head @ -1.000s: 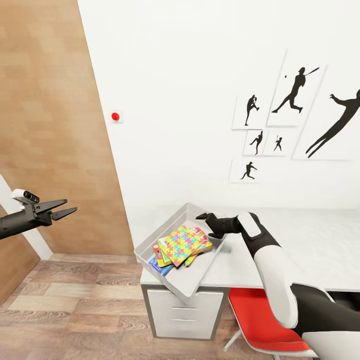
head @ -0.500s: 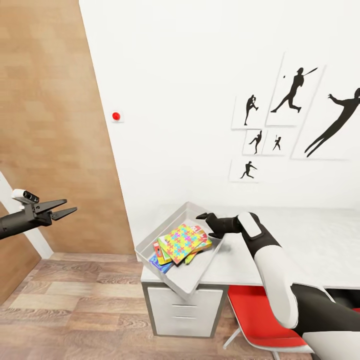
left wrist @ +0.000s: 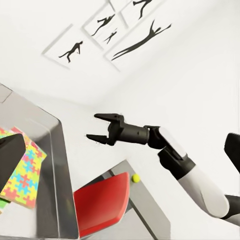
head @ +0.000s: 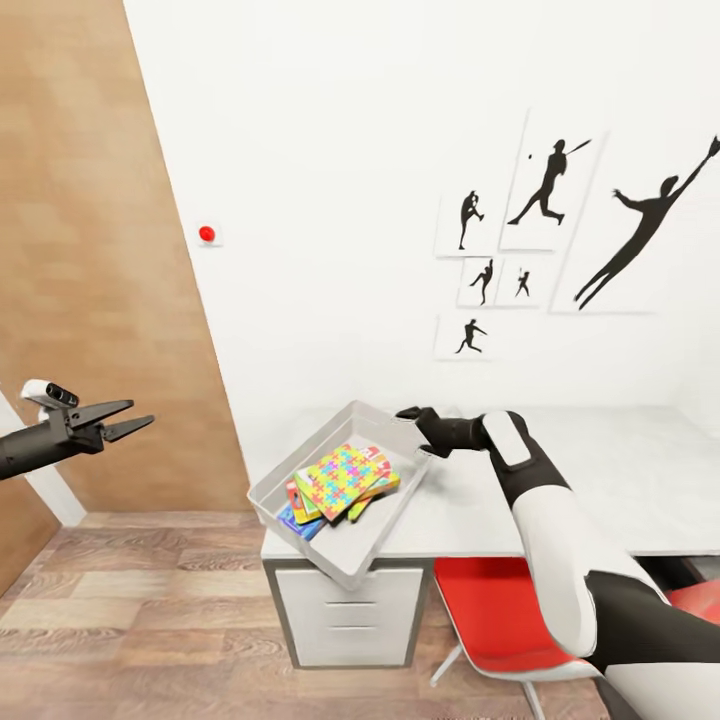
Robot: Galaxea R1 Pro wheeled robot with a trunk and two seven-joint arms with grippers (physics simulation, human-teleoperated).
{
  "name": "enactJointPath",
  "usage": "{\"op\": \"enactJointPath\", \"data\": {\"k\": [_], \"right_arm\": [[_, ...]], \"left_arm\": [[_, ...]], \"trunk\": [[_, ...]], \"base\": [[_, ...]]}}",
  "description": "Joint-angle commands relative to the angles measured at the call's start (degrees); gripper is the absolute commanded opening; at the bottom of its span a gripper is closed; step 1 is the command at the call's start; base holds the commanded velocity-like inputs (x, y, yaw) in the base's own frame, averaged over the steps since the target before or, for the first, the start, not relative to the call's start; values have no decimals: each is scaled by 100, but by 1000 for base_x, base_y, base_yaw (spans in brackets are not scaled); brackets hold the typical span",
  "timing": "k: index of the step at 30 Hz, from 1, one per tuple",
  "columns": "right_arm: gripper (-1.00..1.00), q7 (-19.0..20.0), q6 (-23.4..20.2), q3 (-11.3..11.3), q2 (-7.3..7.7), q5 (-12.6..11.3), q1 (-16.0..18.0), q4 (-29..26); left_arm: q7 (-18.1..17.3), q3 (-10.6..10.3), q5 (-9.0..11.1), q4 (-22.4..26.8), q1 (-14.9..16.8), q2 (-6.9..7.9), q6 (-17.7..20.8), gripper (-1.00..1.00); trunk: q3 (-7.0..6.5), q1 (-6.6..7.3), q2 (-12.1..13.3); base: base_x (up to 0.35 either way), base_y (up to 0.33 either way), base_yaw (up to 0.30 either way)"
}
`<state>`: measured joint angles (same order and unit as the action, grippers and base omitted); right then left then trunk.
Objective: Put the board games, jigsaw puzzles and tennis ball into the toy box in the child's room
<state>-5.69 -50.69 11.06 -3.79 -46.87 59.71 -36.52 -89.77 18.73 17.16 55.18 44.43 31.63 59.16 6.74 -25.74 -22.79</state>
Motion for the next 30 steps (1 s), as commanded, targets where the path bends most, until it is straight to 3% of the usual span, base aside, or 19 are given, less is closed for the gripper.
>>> {"op": "enactJointPath", "data": {"k": [1,10,14,18,30], "right_arm": [[100,-24,-24,25,-8,-51,6,-48],[100,308,-53,28,0,-40,12,-639],[100,325,-79,35,135,-46,10,-707],[100,336,-82,35,291,-64,7,-722],[100,341,-76,37,330,-28,6,-717]], "left_arm": [[-23,-1,-2,2,3,3,61,100],[-23,-1,3,2,-4,3,61,100],[-23,-1,-1,2,-5,2,61,100],[-23,-1,4,2,-4,2,61,100],[-23,-1,7,2,-4,2,56,100]], "trunk": [[10,-4,-12],[-30,-4,-12],[-48,-4,-12],[-66,-4,-12],[-123,-4,-12]], "base": [[-9,-33,-246],[-2,-8,-257],[-50,-1,-260],[-166,0,-260],[-238,0,-261]]}}
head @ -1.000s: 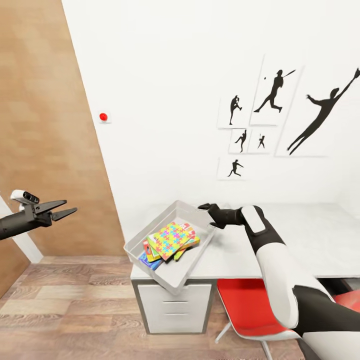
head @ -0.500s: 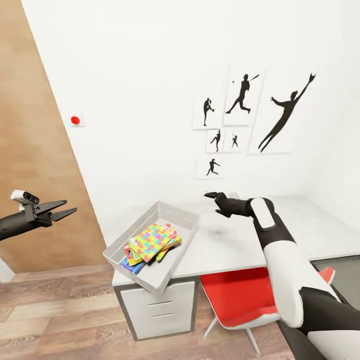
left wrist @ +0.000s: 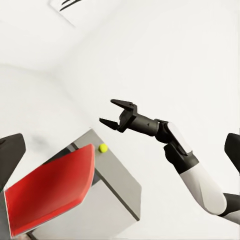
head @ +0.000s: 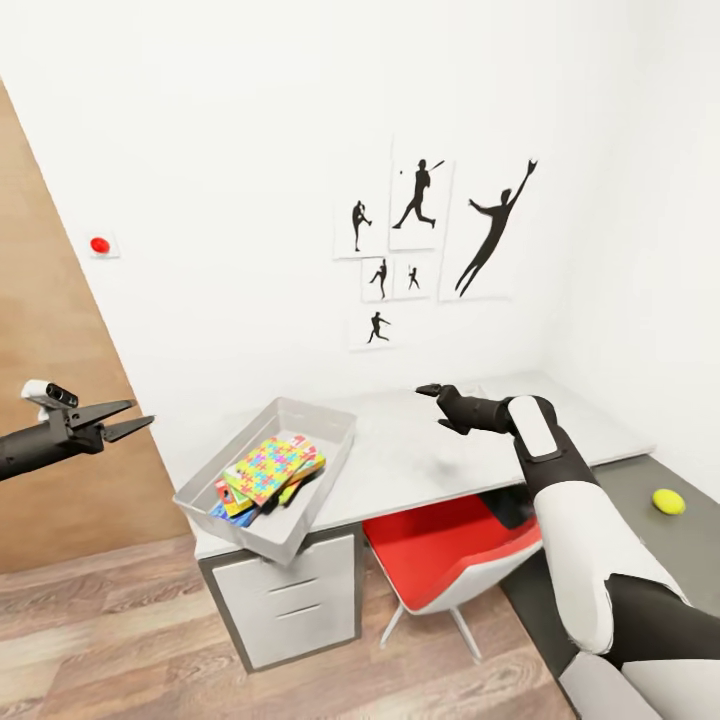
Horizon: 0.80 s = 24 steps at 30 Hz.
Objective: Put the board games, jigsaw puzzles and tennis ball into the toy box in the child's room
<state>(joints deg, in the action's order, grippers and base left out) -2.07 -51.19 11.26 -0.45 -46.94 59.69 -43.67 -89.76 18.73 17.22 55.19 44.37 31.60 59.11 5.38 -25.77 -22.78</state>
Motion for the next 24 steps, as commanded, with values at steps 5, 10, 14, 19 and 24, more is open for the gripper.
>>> {"op": "enactJointPath", "data": {"k": [5,10,14,19,24], "right_arm": [[100,-22,-10,16,0,-11,7,-1],[100,-25,15,16,1,-1,7,-1],[100,-29,20,16,1,0,7,-1],[100,-31,27,16,6,7,7,-1],[100,-38,29,16,9,9,7,5]], "left_arm": [[-24,-1,0,0,4,4,58,100],[-24,-1,0,0,2,4,57,100],[-24,-1,0,0,3,4,57,100],[-24,-1,0,0,2,4,32,100],[-24,-1,0,0,3,4,-31,100]], "trunk": [[-10,-2,-14],[-34,-2,-14],[-52,-2,-14],[-76,-2,-14],[-99,-2,-14]], "base": [[-239,0,-261],[-225,-19,-261],[-186,-98,-261],[-112,-125,-261],[-26,-132,-261]]}}
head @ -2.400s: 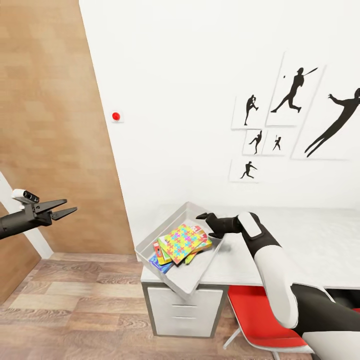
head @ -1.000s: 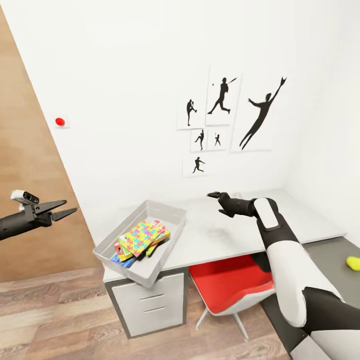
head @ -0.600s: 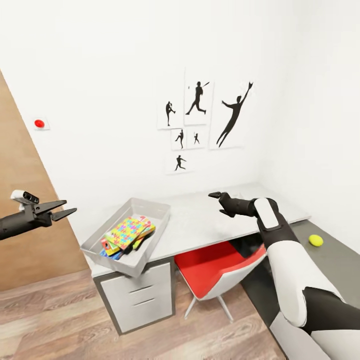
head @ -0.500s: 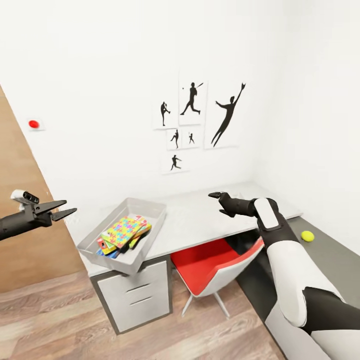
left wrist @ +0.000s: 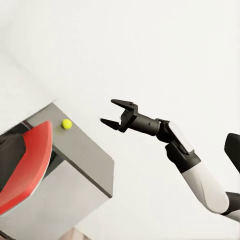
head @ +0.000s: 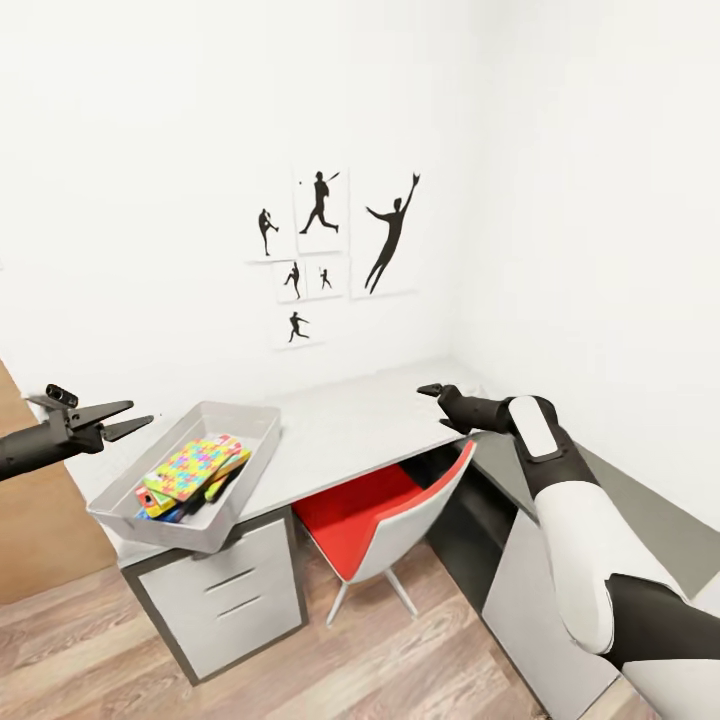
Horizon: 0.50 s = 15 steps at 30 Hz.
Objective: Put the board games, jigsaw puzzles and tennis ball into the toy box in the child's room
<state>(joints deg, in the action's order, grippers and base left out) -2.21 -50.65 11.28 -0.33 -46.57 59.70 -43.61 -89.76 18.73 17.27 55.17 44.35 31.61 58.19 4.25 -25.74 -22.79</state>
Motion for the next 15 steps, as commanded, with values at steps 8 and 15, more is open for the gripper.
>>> {"op": "enactJointPath", "data": {"k": [8,15], "right_arm": [[100,-30,-21,15,-3,-28,7,2],[100,-40,-9,10,42,-28,7,2]], "left_arm": [[-24,-1,-4,2,5,3,38,100],[-24,-1,-6,2,4,3,35,100]], "trunk": [[-24,-4,-13],[-57,-4,-13]], "base": [[-3,-133,-261],[0,-133,-261]]}}
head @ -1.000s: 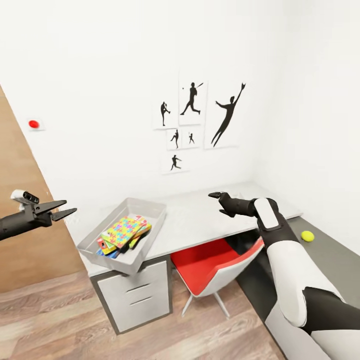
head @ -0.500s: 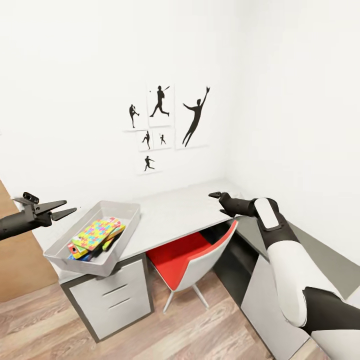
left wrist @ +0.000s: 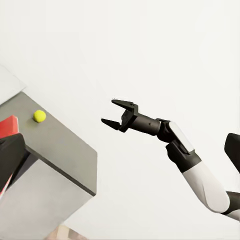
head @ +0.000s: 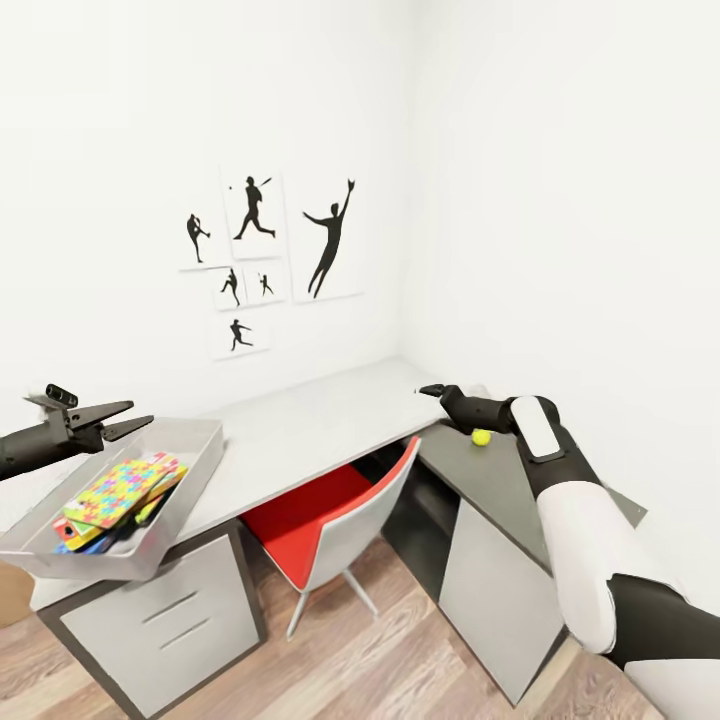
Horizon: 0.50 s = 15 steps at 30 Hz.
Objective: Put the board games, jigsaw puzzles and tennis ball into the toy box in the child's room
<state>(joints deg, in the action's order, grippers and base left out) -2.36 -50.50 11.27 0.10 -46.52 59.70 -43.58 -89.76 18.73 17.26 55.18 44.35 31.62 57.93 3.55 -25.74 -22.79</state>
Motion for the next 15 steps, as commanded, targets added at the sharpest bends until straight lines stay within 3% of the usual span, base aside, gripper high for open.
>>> {"op": "enactJointPath", "data": {"k": [1,15], "right_arm": [[100,-26,-21,9,11,-33,6,-2],[100,-42,-9,-11,34,-27,15,3]], "left_arm": [[-24,-1,-4,2,4,2,61,100],[-24,-1,-9,2,4,2,61,100]], "trunk": [[9,-4,-13],[-57,-4,-13]], "base": [[0,-136,-261],[0,-144,-261]]}}
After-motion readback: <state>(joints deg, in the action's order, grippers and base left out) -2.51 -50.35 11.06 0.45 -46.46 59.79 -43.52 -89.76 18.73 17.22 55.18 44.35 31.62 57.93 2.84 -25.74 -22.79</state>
